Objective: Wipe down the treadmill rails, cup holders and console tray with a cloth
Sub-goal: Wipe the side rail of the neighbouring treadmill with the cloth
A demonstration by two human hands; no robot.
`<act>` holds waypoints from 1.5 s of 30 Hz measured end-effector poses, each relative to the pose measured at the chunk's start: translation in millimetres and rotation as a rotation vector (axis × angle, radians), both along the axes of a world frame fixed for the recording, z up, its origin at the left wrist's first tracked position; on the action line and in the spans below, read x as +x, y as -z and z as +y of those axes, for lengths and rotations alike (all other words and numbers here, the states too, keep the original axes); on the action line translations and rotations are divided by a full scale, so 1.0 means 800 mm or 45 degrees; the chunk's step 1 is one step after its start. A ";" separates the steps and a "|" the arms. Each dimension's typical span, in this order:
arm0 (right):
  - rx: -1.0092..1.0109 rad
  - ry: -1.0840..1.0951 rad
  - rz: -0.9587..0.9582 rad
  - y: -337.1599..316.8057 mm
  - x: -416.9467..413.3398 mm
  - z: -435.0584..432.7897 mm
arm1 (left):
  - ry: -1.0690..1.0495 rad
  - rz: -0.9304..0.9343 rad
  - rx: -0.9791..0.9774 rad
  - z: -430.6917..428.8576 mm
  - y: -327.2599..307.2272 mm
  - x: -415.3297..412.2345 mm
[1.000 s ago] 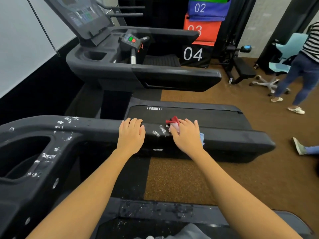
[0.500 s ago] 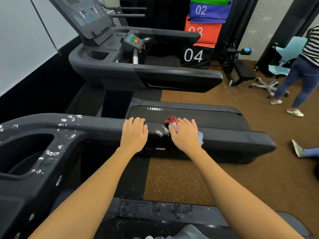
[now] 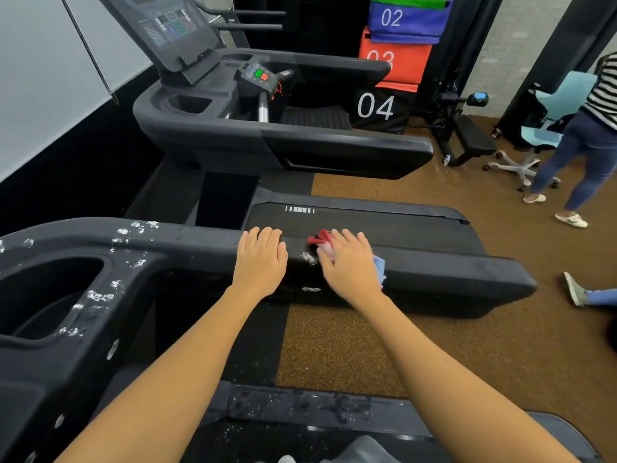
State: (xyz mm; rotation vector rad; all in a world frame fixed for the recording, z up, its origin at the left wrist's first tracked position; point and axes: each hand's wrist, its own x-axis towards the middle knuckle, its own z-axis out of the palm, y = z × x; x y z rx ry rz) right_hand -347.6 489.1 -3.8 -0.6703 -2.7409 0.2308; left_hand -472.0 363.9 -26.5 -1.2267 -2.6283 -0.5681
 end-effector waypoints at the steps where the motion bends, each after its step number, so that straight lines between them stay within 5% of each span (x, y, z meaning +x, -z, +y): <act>1: -0.019 -0.070 0.034 0.001 -0.006 -0.014 | 0.004 0.019 0.000 0.000 0.000 0.000; 5: -0.071 -0.237 0.070 0.007 0.000 -0.042 | 0.017 0.056 -0.027 -0.002 0.000 -0.001; 12: -0.080 0.124 0.203 0.022 0.037 -0.012 | 0.004 -0.018 -0.038 -0.001 -0.001 -0.002; 20: -0.026 -0.087 0.124 0.028 -0.004 -0.065 | 0.027 0.058 -0.069 -0.005 0.000 -0.003; 28: -0.013 0.173 0.249 0.056 0.025 -0.048 | 0.003 -0.025 -0.077 -0.002 -0.002 -0.001; 34: 0.174 -0.094 0.192 0.057 0.007 -0.064 | 0.035 -0.037 -0.097 -0.004 -0.007 -0.003; 45: -0.229 0.446 0.550 0.094 0.072 -0.012 | 0.029 -0.050 -0.113 -0.003 -0.007 -0.001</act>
